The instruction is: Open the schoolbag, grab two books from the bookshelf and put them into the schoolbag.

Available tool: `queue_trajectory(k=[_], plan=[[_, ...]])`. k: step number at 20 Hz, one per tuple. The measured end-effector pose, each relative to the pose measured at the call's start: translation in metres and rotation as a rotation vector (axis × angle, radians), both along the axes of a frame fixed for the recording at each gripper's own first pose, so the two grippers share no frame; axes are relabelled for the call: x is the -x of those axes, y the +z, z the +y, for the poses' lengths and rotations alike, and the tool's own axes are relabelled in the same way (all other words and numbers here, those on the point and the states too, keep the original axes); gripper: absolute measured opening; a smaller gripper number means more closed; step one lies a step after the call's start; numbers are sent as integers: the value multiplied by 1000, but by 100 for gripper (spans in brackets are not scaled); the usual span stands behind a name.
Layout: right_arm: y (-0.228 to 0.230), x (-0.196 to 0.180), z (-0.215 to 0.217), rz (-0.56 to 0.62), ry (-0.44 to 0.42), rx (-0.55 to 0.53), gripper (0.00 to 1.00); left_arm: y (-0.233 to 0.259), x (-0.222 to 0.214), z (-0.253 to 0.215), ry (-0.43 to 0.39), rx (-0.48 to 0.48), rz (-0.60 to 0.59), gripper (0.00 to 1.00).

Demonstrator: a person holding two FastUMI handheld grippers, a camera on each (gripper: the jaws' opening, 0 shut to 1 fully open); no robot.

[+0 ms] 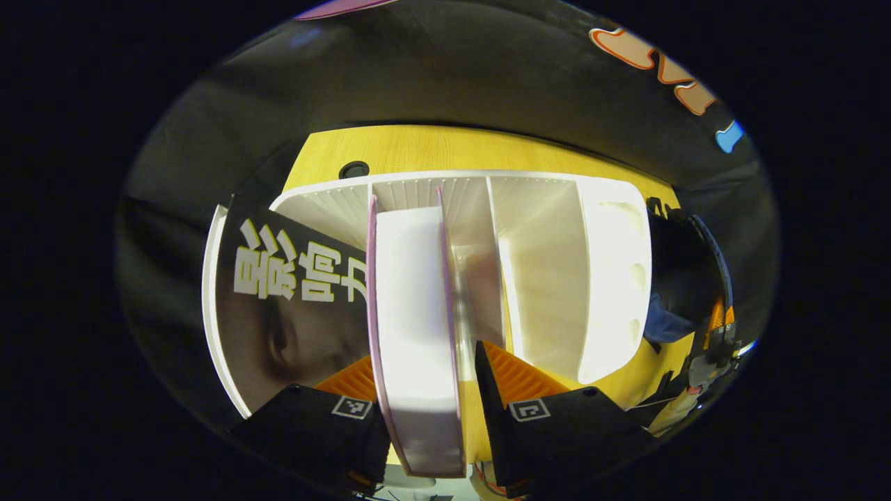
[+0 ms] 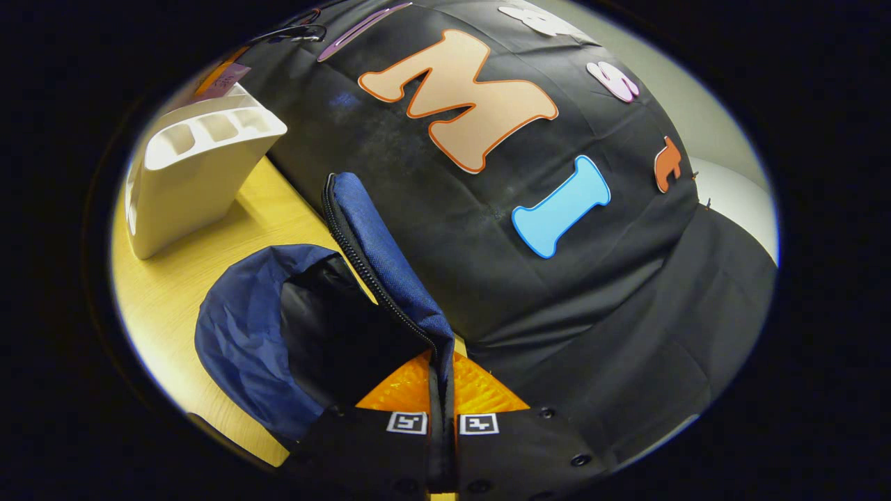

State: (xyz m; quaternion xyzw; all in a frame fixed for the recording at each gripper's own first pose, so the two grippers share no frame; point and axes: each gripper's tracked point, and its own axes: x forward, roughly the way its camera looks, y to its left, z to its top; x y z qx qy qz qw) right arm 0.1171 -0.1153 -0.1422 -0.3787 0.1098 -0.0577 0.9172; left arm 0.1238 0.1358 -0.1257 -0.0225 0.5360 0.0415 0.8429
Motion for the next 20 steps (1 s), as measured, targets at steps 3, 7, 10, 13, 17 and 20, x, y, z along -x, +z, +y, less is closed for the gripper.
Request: queue_trajectory(k=[3,7,10,13,17,20], plan=[[-1,0,1,6,10,4,3,-11,-5,-2,13,17,38,46],[-1,1,0,9,13,-1,1,-25,-9,-5,32,42,80,42],[0,0,0,11,13,-4,3,-29,-9,-4,56,39,103,42],[-1,1,1,13,17,-2,1,-31,-1,-4,92,30,141,42],[-2,1,1,15,21,-2,1,-28,10,-6,166,51,158,42],[-3,2,0,16,19,-8,1,-15,20,-5,224,50,149,42]])
